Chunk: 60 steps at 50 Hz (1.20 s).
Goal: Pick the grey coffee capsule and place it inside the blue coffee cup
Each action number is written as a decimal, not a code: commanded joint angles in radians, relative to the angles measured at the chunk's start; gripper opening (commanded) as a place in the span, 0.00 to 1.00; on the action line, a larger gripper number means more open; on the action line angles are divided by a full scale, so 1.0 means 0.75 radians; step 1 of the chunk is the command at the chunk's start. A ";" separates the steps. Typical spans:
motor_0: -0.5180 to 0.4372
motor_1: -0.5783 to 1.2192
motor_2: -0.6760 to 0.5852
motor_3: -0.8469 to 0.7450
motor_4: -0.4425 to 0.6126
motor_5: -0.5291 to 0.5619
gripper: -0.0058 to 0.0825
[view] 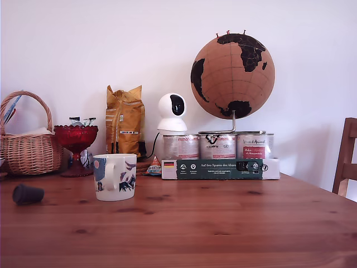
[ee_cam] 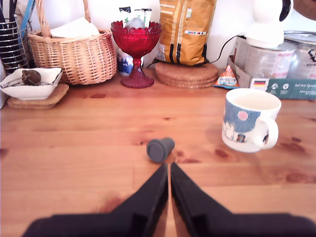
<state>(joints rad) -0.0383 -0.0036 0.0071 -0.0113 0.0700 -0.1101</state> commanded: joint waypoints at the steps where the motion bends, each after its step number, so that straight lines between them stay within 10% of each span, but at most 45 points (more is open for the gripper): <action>1: 0.004 -0.012 -0.036 0.198 0.003 -0.036 0.04; 18: 0.004 0.128 0.222 0.339 0.026 -0.051 0.04; 45: 0.005 1.349 1.060 -0.250 0.217 0.476 0.06; 60: 0.005 1.761 1.469 -0.642 0.195 0.659 0.60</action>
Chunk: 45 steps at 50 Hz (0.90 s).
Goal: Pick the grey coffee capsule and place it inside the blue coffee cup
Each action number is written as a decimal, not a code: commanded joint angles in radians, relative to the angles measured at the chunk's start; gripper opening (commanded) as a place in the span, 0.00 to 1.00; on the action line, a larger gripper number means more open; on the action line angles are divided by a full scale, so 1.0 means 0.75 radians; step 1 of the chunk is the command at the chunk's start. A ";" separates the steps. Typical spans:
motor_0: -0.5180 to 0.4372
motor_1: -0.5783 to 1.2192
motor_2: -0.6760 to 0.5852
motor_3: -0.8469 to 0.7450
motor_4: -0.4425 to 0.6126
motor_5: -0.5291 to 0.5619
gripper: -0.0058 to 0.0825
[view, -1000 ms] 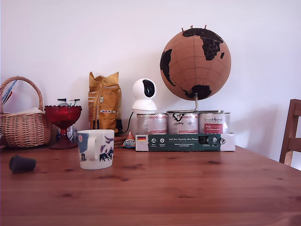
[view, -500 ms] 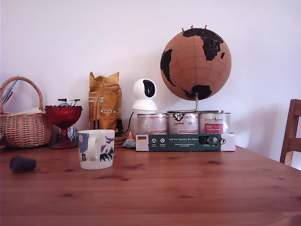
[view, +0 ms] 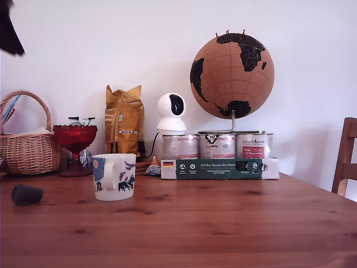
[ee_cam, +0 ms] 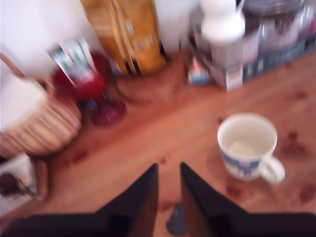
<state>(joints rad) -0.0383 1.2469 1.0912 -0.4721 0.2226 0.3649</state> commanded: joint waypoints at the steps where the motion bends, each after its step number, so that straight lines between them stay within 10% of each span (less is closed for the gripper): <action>1: 0.005 0.118 0.048 -0.044 -0.015 0.037 0.60; 45: 0.018 0.976 0.556 -0.504 -0.099 0.183 0.76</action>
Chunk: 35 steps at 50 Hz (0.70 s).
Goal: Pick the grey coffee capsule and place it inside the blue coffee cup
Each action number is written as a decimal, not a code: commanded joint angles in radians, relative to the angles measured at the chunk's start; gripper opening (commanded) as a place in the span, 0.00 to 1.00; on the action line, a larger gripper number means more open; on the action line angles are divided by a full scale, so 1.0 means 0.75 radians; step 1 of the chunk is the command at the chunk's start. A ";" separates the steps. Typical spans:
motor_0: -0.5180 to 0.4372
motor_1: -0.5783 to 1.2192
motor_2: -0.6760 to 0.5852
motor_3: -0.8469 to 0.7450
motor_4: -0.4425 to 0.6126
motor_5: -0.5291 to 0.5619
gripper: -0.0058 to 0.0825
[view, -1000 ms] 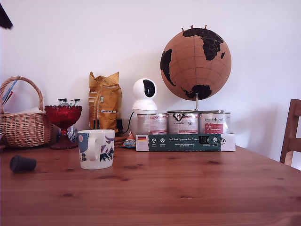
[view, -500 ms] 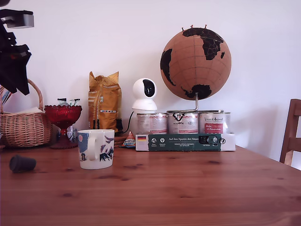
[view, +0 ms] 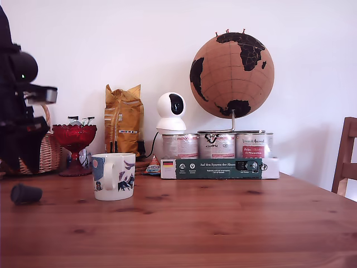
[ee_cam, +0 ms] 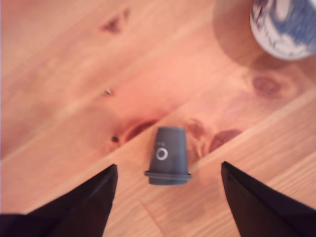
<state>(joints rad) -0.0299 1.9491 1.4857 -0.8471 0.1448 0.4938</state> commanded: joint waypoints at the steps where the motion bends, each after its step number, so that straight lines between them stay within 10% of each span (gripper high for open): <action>1: 0.007 0.054 0.032 -0.005 0.005 0.011 0.76; 25: 0.010 0.184 0.032 -0.014 0.010 0.010 0.75; 35: 0.010 0.184 0.032 -0.018 0.018 0.010 0.42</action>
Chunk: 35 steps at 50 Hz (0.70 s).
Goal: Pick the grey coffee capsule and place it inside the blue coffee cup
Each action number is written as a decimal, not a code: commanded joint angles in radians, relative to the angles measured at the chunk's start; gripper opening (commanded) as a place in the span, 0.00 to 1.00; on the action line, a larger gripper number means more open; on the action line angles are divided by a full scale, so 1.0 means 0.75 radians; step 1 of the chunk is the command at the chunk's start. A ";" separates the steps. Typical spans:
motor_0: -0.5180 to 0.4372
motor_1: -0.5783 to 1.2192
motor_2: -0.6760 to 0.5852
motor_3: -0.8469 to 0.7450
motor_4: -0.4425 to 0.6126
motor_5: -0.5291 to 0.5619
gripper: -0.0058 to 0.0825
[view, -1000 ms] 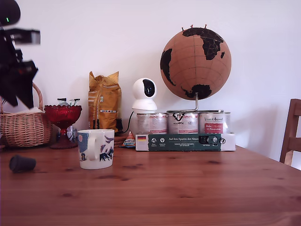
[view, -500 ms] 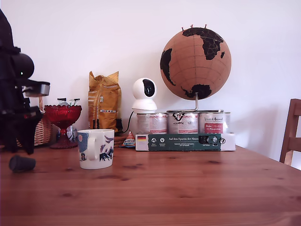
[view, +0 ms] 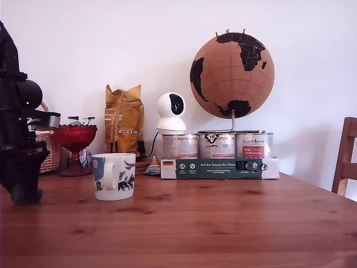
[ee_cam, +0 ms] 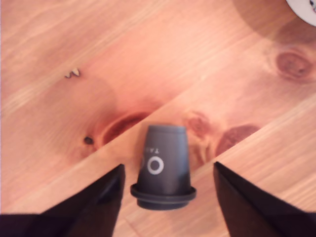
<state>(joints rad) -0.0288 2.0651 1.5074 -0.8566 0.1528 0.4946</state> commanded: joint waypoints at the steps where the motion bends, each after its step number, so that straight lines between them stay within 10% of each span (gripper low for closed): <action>1: 0.008 0.030 0.003 -0.009 0.010 0.009 0.39; 14: 0.010 0.030 0.003 0.009 0.043 0.010 0.21; 35: -0.006 0.007 0.202 -0.024 0.426 -0.102 0.22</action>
<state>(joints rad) -0.0250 2.0651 1.6260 -0.8719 0.4507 0.4313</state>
